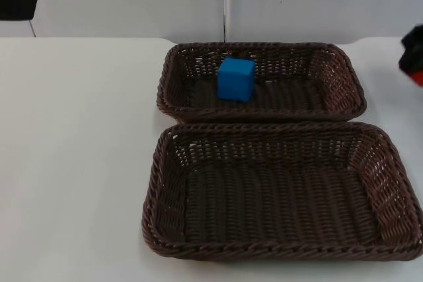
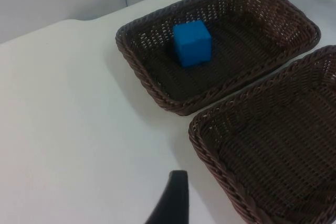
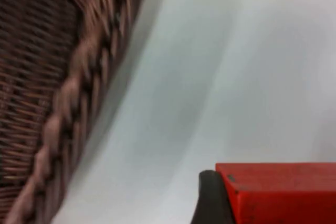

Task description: Pick up one cube with the left hand and place it into the upper basket. Pick up one cube with the right hand and place it into the lower basket.

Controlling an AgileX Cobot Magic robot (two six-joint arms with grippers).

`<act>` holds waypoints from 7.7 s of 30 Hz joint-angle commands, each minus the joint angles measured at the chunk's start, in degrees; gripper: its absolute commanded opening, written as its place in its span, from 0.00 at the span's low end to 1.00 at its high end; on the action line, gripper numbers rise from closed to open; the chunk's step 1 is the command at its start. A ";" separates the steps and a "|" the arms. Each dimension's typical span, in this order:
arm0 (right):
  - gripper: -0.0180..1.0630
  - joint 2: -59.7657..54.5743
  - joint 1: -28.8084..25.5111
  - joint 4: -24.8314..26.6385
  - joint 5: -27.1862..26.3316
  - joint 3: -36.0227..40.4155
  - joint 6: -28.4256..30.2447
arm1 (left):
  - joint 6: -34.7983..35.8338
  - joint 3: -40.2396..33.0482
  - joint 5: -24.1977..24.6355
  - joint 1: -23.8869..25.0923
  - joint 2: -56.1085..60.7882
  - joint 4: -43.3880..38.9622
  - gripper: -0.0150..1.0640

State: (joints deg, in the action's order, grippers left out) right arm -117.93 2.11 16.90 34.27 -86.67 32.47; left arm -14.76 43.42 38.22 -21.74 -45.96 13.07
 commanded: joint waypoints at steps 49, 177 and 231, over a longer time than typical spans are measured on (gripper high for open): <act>0.02 14.88 13.28 1.34 13.12 -0.36 -1.60 | 0.11 -0.24 -0.57 -0.14 0.25 -0.71 0.75; 0.61 19.08 36.44 0.35 3.64 10.43 -1.64 | 0.11 -0.24 -0.01 -0.14 0.25 -0.49 0.75; 0.61 64.18 36.44 0.13 -12.82 41.35 -8.93 | -1.36 -0.24 10.13 -0.14 19.63 0.00 0.75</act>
State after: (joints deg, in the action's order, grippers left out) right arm -54.45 38.29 16.93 22.32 -45.48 23.79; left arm -16.05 43.42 47.57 -21.74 -27.00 13.05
